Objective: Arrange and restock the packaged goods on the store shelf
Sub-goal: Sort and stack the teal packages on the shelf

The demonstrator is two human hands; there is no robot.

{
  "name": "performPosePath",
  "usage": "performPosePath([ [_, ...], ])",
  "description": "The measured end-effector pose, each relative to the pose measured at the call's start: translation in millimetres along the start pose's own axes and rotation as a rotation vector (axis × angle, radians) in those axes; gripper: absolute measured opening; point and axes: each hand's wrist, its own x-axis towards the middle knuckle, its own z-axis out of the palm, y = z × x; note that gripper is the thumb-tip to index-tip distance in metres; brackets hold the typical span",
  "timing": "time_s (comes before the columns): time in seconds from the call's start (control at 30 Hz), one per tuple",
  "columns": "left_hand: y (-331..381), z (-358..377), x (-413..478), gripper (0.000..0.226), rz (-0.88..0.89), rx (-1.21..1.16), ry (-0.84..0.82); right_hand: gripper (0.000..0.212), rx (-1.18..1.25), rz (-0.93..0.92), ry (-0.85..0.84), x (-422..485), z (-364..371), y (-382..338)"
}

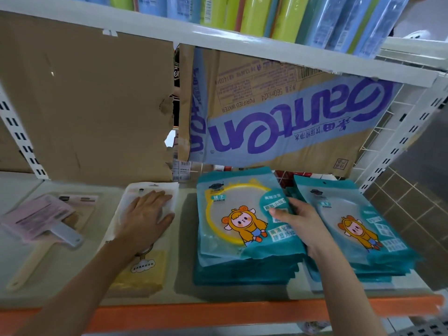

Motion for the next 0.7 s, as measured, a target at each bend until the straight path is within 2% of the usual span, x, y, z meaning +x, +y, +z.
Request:
performPosePath([
  [0.2,1.1,-1.3,-1.3,0.051,-0.003,-0.016,0.003,0.014,-0.217,-0.043,0.154,0.6,-2.4,14.2],
  [0.4,2.5,-1.2,-1.3,0.051,-0.009,-0.001,0.002,0.028,-0.466,-0.059,0.252,1.4,-2.9,25.2],
  [0.57,1.8,-0.5,-0.5,0.051,-0.006,0.022,-0.014,0.046,-0.463,-0.059,0.288,7.7,-1.2,27.7],
  [0.7,2.0,0.8,0.0,0.051,-0.010,0.043,-0.031,0.048,-0.483,-0.055,0.277,7.8,0.6,26.6],
])
